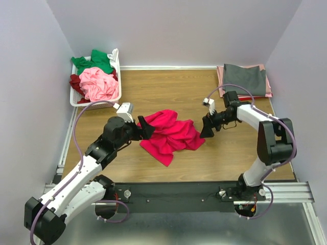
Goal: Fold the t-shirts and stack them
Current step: Flatten the tshirt out
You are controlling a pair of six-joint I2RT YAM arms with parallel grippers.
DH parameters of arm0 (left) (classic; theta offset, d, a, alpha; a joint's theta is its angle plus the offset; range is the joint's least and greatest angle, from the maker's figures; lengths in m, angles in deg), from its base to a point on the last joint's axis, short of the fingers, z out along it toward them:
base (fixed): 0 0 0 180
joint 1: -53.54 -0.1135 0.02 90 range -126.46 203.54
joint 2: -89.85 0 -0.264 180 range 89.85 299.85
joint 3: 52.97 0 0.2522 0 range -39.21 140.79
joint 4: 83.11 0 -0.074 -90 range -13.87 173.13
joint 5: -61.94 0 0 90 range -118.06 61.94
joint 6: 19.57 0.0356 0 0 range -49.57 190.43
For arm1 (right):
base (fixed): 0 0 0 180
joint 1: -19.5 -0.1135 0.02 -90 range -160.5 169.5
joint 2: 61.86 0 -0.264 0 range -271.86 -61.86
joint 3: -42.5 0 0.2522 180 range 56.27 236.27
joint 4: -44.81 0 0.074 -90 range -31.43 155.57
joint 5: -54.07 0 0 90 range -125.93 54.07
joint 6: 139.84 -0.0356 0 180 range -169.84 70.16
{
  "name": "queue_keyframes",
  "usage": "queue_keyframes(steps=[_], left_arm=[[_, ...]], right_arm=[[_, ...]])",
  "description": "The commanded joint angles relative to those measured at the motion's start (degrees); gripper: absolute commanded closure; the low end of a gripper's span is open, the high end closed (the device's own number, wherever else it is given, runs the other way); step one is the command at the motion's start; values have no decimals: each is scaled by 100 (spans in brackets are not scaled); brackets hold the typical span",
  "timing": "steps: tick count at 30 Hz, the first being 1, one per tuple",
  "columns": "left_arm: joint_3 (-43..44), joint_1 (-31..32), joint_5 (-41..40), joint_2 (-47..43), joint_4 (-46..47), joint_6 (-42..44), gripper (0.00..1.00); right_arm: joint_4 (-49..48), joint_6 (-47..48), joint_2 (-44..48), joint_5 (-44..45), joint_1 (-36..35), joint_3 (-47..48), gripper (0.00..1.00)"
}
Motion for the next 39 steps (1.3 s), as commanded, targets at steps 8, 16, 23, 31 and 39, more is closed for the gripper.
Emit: queue_keyframes(steps=[8,16,23,31,39], left_arm=[[269,-13,400,815,376,312,9],[1104,-13,540,1851,438,892,12],[1640,4,646,2722,306,1218,16],[1799,127,357,3162,174,1315,17],[1922,268,119,3400,51,1385,18]], right_arm=[[-460,-991,-623,970,-563,208,16],[-531,-1132,-825,1059,-607,173,42],[-566,-1167,-887,1024,-625,155,56],[-558,-1167,-895,883,-642,146,66],[-557,-1184,-992,804,-669,164,90]])
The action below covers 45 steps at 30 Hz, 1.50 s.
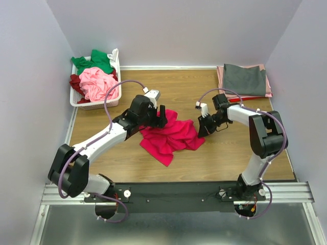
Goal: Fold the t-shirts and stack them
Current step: Flatten the tshirt out
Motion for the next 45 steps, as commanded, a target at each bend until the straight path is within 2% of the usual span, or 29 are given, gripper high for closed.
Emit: queue_keyframes(steps=[1,3,27,35,39,45], left_arm=[[180,95,-329,80,-156,133,18],[189,122,-373,80,-209,141,18],[487,175,-576,-149,-569,308,22],[1330,297,-901,448,-965,616,23],[1892,560,-1059,896,-1289,783,24],[2709,956,-1848,1914,-1834,950,27]], right_arm=[[-42,-13,-120,-99,-63,24,93],[-33,-13,-120,-90,-55,33,100],[266,242,-50,-196,-63,156,99],[283,251,-14,-169,-54,165,100],[284,251,3,-178,-54,165,99],[292,251,29,-178,-54,165,100]])
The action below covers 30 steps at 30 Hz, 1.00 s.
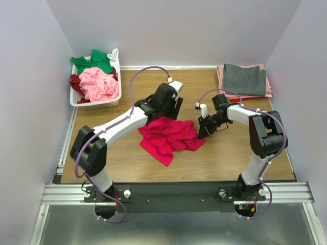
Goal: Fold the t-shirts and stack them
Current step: Flatten the tshirt out
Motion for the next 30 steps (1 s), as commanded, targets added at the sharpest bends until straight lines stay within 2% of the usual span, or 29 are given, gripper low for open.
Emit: queue_keyframes(steps=[1,3,6,7,8,12,16,20,24,30], left_arm=[[582,281,-866,646,-670,264,28],[793,457,-1129,927,-994,290,32],[1127,642,-1831,1359,-1285,247,64],[1145,668,-1947,1368,-1304,229,88],[1154,703,-2035,1342,-1321,194,100],[1102,748,-2255,930,-1339,-17,100],[812,669,-2423,-150,-1251,-385,100],[259,178,-1888,-1468,-813,-658,100],[-522,-315,-976,-3065,152,-826,100],[-850,-412,-551,-4290,1147,-1106,100]], right_arm=[[124,93,60,-99,-41,147,99],[124,93,86,-99,-33,147,100],[133,93,148,-91,-41,138,100],[142,102,165,-82,-41,130,100],[142,102,192,-64,-33,138,99],[177,164,525,391,20,217,100],[247,155,1544,752,301,349,100],[589,637,2476,1411,600,866,100],[932,954,3073,1912,749,1612,99],[1152,990,3382,2343,767,2949,100]])
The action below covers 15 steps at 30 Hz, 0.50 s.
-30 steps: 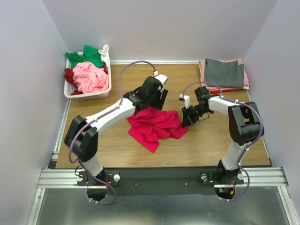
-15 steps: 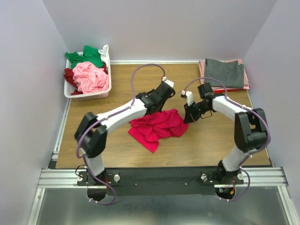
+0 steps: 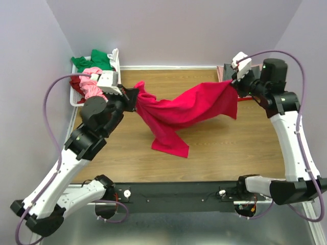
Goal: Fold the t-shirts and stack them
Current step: Flatten the tshirt out
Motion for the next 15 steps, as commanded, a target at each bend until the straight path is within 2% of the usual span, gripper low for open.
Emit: queue_keyframes(steps=[1,7,15], left_arm=[[-135,-6,448,-568,947,-316,100],[181,-6,141,-1203,1115,-333,100],[-12,3,26,-1406,1124,-334,100]], right_arm=[[333,150,189,604,31,1026,100],[333,-60,557,930,109,2065,100],[333,-219,945,702,435,1742,100]])
